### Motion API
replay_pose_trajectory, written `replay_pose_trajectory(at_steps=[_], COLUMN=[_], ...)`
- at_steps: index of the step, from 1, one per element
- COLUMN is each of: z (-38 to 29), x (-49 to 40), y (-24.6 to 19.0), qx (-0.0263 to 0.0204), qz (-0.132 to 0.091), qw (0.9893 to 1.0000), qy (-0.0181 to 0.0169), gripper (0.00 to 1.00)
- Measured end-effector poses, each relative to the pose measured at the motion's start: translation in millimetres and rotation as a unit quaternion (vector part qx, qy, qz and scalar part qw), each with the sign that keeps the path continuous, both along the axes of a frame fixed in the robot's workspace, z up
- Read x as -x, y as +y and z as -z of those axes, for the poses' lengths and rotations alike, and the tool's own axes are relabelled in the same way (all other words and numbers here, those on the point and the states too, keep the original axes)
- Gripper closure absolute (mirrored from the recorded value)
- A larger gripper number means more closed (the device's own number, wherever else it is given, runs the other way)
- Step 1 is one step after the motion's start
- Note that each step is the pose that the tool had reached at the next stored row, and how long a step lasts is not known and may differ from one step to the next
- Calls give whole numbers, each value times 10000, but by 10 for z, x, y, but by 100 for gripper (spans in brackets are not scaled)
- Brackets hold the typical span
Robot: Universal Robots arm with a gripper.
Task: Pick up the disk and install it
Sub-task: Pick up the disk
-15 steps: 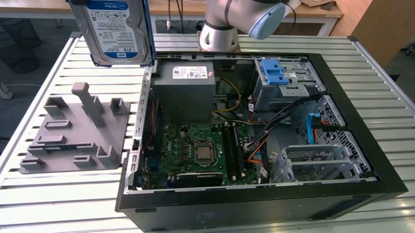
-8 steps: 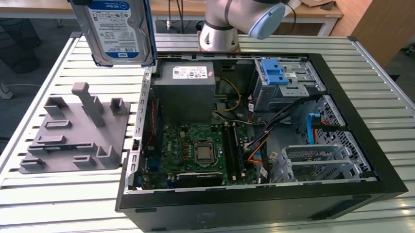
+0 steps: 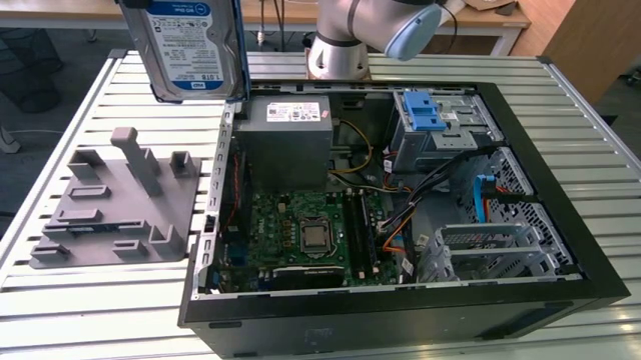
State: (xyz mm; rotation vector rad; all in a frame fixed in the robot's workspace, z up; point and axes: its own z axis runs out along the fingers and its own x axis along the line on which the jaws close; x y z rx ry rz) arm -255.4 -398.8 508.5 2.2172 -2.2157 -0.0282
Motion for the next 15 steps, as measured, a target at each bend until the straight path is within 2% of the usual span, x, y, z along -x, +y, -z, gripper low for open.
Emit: replay_pose_trajectory(at_steps=[6, 9, 15], z=[0, 2, 3], x=[-2, -21, -156], y=[-58, -70, -77], qx=[0, 0, 0], qz=[-1, -1, 0], qw=[10000, 10000, 10000], qy=[0, 0, 0], gripper=[64, 64, 64])
